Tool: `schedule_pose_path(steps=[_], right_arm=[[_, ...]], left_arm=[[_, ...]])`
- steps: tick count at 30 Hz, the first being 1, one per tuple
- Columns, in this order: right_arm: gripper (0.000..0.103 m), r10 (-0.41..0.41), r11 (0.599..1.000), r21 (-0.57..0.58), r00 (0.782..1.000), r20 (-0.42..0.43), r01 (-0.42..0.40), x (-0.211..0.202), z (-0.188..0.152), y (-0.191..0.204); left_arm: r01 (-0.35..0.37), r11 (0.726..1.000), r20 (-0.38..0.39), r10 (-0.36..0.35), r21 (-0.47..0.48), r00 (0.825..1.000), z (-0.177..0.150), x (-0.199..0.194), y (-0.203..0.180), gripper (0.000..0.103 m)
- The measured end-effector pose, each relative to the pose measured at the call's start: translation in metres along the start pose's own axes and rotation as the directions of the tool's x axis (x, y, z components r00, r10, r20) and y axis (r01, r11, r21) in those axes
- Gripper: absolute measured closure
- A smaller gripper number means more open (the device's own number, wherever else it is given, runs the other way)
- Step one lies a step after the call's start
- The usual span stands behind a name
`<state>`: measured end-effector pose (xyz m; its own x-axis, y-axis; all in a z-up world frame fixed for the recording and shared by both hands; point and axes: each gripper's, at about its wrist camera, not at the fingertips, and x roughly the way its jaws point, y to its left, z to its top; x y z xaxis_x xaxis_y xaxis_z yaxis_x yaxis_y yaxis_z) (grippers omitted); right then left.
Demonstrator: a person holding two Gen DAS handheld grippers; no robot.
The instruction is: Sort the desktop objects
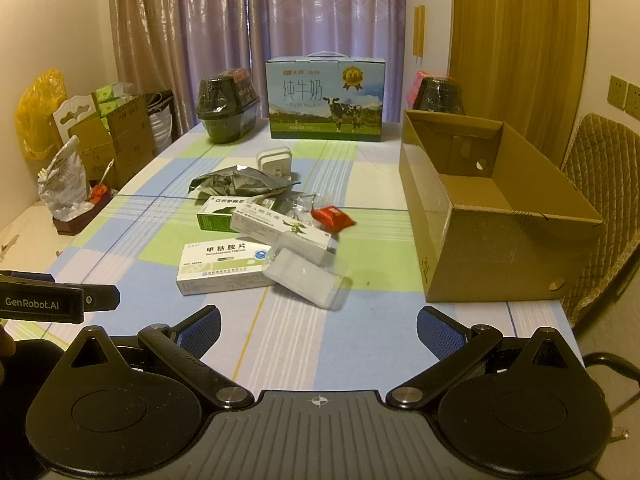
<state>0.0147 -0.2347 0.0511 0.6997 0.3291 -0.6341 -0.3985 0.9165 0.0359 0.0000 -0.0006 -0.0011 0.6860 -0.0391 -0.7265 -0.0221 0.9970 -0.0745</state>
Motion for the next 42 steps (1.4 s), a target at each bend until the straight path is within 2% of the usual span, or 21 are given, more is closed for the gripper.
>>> schedule_pose_path(steps=[42], right_arm=[[0.002, 0.005, 1.0, -0.004, 1.0, -0.002, -0.005, 0.0007, 0.0004, -0.0008]], left_arm=[[-0.01, 1.0, -0.002, 0.01, -0.028, 1.0, -0.0022, -0.0006, -0.0035, 0.001]])
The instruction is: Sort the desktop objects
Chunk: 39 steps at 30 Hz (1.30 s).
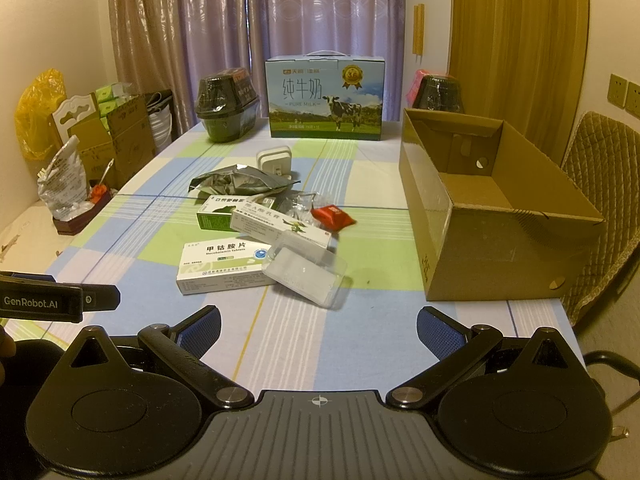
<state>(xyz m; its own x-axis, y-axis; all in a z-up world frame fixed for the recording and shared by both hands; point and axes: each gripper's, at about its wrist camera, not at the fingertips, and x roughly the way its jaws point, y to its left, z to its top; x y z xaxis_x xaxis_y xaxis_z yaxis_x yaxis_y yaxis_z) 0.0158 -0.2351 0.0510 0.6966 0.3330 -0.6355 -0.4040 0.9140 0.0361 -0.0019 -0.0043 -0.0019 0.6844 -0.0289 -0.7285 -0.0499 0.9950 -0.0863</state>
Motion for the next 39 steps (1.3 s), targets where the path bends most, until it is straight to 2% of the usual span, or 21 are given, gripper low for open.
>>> schedule_pose_path(steps=[10, 17, 19, 21, 23, 26, 29, 32, 36, 39], right_arm=[[0.002, 0.0, 1.0, -0.001, 1.0, 0.0, 0.0, 0.0, 0.0, 0.0], [0.002, 0.007, 1.0, -0.007, 1.0, -0.003, -0.007, 0.006, -0.002, 0.0], [0.002, 0.028, 1.0, 0.0, 0.999, -0.018, -0.028, 0.004, -0.003, 0.0], [0.002, 0.084, 0.996, 0.017, 0.996, -0.029, -0.083, 0.004, 0.001, -0.004], [0.002, 0.132, 0.991, 0.023, 0.991, -0.03, -0.131, 0.004, 0.008, -0.008], [0.002, 0.152, 0.987, -0.053, 0.988, -0.014, -0.153, 0.005, 0.022, -0.009], [0.002, 0.189, 0.976, -0.114, 0.982, 0.01, -0.186, 0.01, 0.036, -0.01], [0.002, 0.228, 0.956, -0.196, 0.973, 0.031, -0.218, 0.02, 0.047, -0.01], [0.002, 0.242, 0.925, -0.299, 0.97, -0.018, -0.236, 0.045, 0.057, -0.009], [0.002, 0.252, 0.883, -0.386, 0.964, -0.087, -0.266, 0.069, 0.059, -0.008]], left_arm=[[0.01, 1.0, -0.005, -0.01, -0.027, 1.0, 0.0, -0.001, 0.002, 0.001], [0.078, 0.994, -0.031, -0.081, -0.071, 0.996, 0.003, 0.001, 0.01, 0.001], [0.1, 0.992, -0.04, -0.103, -0.07, 0.994, 0.005, 0.001, 0.01, 0.001], [0.119, 0.992, -0.035, -0.121, -0.051, 0.992, 0.009, -0.001, 0.01, 0.001], [0.129, 0.992, -0.015, -0.128, 0.02, 0.992, 0.016, -0.005, 0.006, 0.001], [0.145, 0.985, -0.002, -0.146, 0.091, 0.989, 0.031, -0.005, 0.005, 0.001], [0.131, 0.976, 0.009, -0.134, 0.177, 0.991, 0.05, 0.001, 0.004, 0.001], [0.156, 0.951, 0.022, -0.168, 0.268, 0.986, 0.067, 0.012, 0.004, 0.001], [0.17, 0.915, -0.031, -0.17, 0.366, 0.985, 0.078, 0.04, -0.001, 0.001], [0.196, 0.865, -0.084, -0.177, 0.462, 0.981, 0.078, 0.065, -0.008, 0.001]])
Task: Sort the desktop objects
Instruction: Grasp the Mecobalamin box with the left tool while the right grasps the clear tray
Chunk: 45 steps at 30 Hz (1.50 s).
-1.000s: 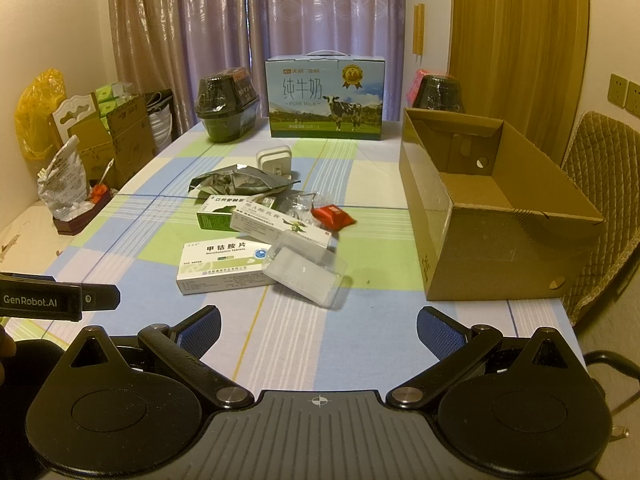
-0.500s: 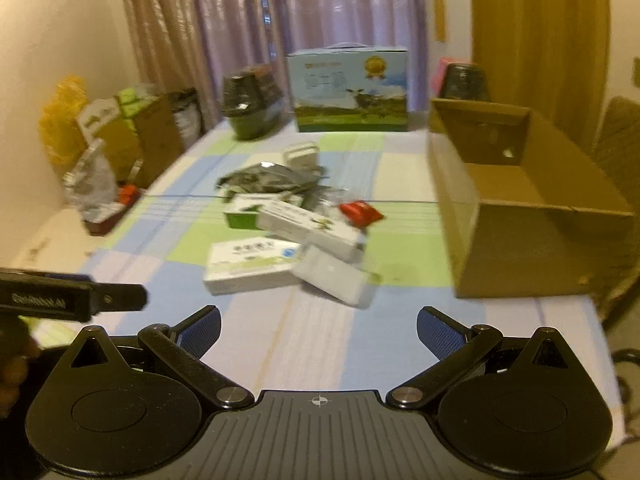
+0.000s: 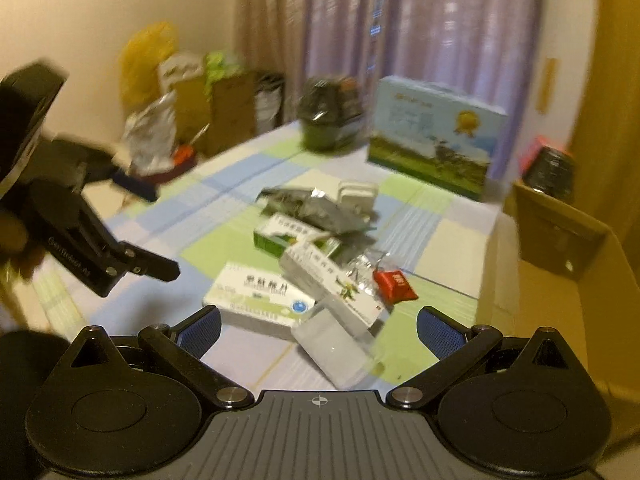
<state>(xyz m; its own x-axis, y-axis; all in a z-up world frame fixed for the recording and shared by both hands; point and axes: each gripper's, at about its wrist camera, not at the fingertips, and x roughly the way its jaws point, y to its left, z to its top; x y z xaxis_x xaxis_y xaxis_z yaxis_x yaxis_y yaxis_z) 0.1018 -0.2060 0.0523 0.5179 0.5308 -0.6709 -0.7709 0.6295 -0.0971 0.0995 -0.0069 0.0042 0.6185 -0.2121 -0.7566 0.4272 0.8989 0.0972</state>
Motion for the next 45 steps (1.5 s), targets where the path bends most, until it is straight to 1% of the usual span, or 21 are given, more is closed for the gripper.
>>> schedule_pose_path(steps=[4, 7, 10, 12, 14, 15, 16, 20, 22, 24, 27, 28, 29, 31, 33, 36, 38, 39, 42, 44, 45], right_arm=[[0.002, 0.06, 0.991, -0.111, 0.994, -0.088, -0.07, 0.033, -0.005, -0.005], [0.002, 0.065, 0.978, -0.187, 0.99, -0.128, -0.088, 0.055, -0.009, -0.01], [0.002, 0.071, 0.969, -0.223, 0.984, -0.165, -0.108, 0.078, -0.012, -0.019], [0.003, 0.079, 0.961, -0.245, 0.978, -0.195, -0.127, 0.092, -0.014, -0.023], [0.011, 0.08, 0.952, -0.272, 0.971, -0.223, -0.141, 0.104, -0.017, -0.025], [0.015, 0.085, 0.949, -0.275, 0.967, -0.239, -0.151, 0.111, -0.018, -0.027], [0.017, 0.093, 0.946, -0.28, 0.963, -0.251, -0.164, 0.117, -0.019, -0.029], [0.019, 0.113, 0.942, -0.274, 0.954, -0.277, -0.191, 0.132, -0.021, -0.035], [0.022, 0.11, 0.943, -0.272, 0.952, -0.286, -0.191, 0.138, -0.02, -0.035], [0.025, 0.115, 0.946, -0.258, 0.946, -0.303, -0.198, 0.142, -0.021, -0.035], [0.037, 0.114, 0.956, -0.222, 0.941, -0.319, -0.191, 0.147, -0.021, -0.038], [0.037, 0.117, 0.957, -0.218, 0.943, -0.311, -0.191, 0.146, -0.022, -0.038], [0.038, 0.12, 0.96, -0.207, 0.943, -0.31, -0.19, 0.145, -0.022, -0.038], [0.041, 0.126, 0.965, -0.183, 0.942, -0.312, -0.19, 0.14, -0.023, -0.036], [0.042, 0.122, 0.969, -0.164, 0.938, -0.325, -0.183, 0.135, -0.025, -0.032], [0.042, 0.092, 0.981, -0.13, 0.932, -0.35, -0.145, 0.124, -0.03, -0.026], [0.042, 0.075, 0.99, -0.08, 0.925, -0.373, -0.112, 0.117, -0.033, -0.025], [0.042, 0.084, 0.992, -0.052, 0.922, -0.378, -0.112, 0.113, -0.036, -0.025], [0.042, 0.152, 0.988, 0.017, 0.915, -0.374, -0.156, 0.102, -0.043, -0.023], [0.036, 0.142, 0.988, 0.0, 0.922, -0.361, -0.152, 0.097, -0.047, -0.019], [0.026, 0.132, 0.989, -0.015, 0.924, -0.359, -0.147, 0.096, -0.049, -0.017]], left_arm=[[0.083, 0.992, -0.037, -0.08, 0.09, 0.996, 0.002, 0.031, -0.001, 0.001], [0.126, 0.982, -0.059, -0.119, 0.143, 0.991, 0.004, 0.049, -0.001, 0.001], [0.174, 0.969, -0.079, -0.163, 0.174, 0.984, 0.008, 0.068, 0.003, 0.001], [0.186, 0.964, -0.098, -0.17, 0.188, 0.981, 0.01, 0.079, 0.005, 0.001], [0.183, 0.958, -0.111, -0.162, 0.219, 0.981, 0.011, 0.09, 0.006, 0.002], [0.178, 0.956, -0.112, -0.155, 0.233, 0.982, 0.011, 0.094, 0.006, 0.003], [0.181, 0.953, -0.114, -0.157, 0.244, 0.981, 0.012, 0.098, 0.006, 0.005], [0.204, 0.945, -0.137, -0.173, 0.255, 0.975, 0.014, 0.113, 0.006, 0.006], [0.217, 0.942, -0.154, -0.182, 0.257, 0.971, 0.014, 0.121, 0.006, 0.006], [0.224, 0.942, -0.169, -0.185, 0.25, 0.968, 0.013, 0.127, 0.007, 0.01], [0.244, 0.941, -0.191, -0.202, 0.233, 0.961, 0.012, 0.134, 0.008, 0.019], [0.248, 0.942, -0.197, -0.205, 0.225, 0.959, 0.011, 0.135, 0.007, 0.024], [0.254, 0.943, -0.2, -0.212, 0.215, 0.957, 0.01, 0.136, 0.007, 0.024], [0.239, 0.948, -0.19, -0.2, 0.21, 0.961, 0.007, 0.134, 0.006, 0.025], [0.226, 0.954, -0.189, -0.189, 0.197, 0.964, 0.003, 0.13, 0.004, 0.028], [0.194, 0.97, -0.196, -0.163, 0.146, 0.967, -0.006, 0.118, 0.003, 0.032], [0.169, 0.98, -0.198, -0.146, 0.105, 0.969, -0.017, 0.107, 0.003, 0.033], [0.158, 0.984, -0.198, -0.139, 0.083, 0.97, -0.021, 0.102, 0.003, 0.034], [0.142, 0.989, -0.194, -0.134, 0.03, 0.972, -0.033, 0.09, 0.002, 0.034], [0.136, 0.991, -0.188, -0.132, 0.011, 0.973, -0.037, 0.086, 0.002, 0.032], [0.135, 0.991, -0.185, -0.132, 0.004, 0.974, -0.037, 0.086, 0.003, 0.029]])
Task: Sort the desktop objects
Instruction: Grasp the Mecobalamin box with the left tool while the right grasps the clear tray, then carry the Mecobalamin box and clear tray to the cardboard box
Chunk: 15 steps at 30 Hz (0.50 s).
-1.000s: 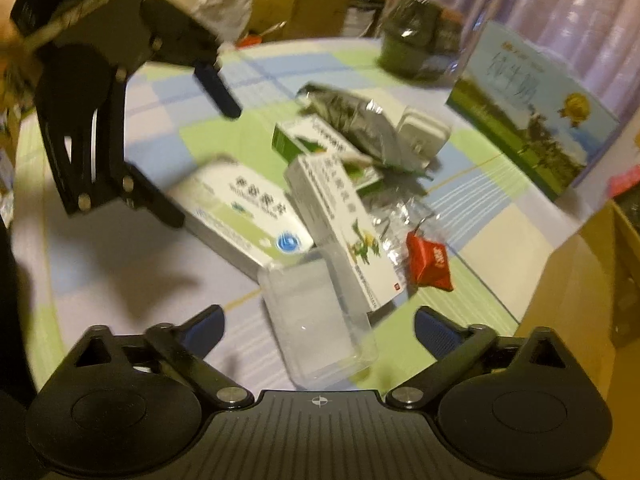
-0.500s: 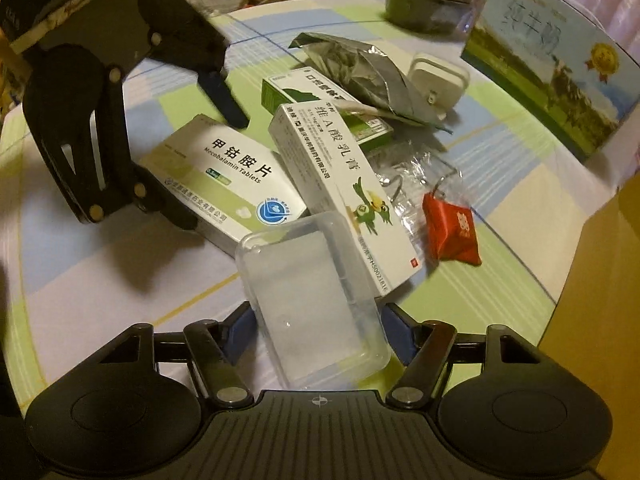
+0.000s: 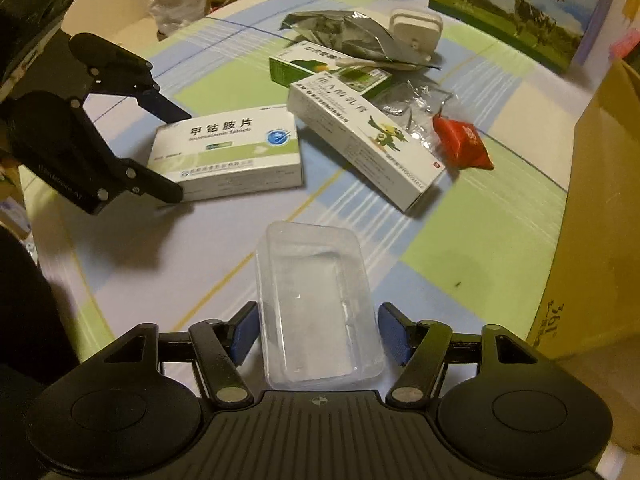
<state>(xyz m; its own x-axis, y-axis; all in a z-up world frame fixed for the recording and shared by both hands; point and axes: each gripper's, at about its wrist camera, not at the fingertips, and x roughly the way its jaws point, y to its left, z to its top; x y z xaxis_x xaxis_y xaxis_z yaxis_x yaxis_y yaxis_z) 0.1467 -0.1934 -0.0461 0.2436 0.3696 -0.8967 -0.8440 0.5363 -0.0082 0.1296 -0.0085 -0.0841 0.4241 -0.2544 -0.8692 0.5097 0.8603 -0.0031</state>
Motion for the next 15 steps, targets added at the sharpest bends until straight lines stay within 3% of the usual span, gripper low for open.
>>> schedule_pose_path(steps=[2, 9, 12, 15], right_arm=[[0.018, -0.009, 1.0, 0.004, 1.0, 0.011, 0.009, -0.001, -0.002, 0.0], [0.017, 0.007, 1.0, 0.022, 1.0, 0.017, -0.008, 0.006, -0.001, -0.006], [0.019, 0.015, 1.0, 0.009, 1.0, 0.024, -0.015, 0.007, 0.001, -0.006], [0.029, 0.024, 1.0, -0.011, 0.999, 0.025, -0.023, 0.009, 0.003, -0.005]], left_arm=[[-0.005, 1.0, 0.014, 0.005, -0.006, 1.0, 0.003, 0.0, -0.001, 0.028], [-0.02, 1.0, 0.037, 0.019, 0.024, 0.999, 0.022, 0.011, -0.006, 0.025], [-0.025, 0.999, 0.03, 0.024, 0.046, 0.999, 0.027, 0.019, -0.008, 0.025], [-0.029, 0.998, 0.015, 0.028, 0.056, 0.999, 0.03, 0.025, -0.011, 0.03]])
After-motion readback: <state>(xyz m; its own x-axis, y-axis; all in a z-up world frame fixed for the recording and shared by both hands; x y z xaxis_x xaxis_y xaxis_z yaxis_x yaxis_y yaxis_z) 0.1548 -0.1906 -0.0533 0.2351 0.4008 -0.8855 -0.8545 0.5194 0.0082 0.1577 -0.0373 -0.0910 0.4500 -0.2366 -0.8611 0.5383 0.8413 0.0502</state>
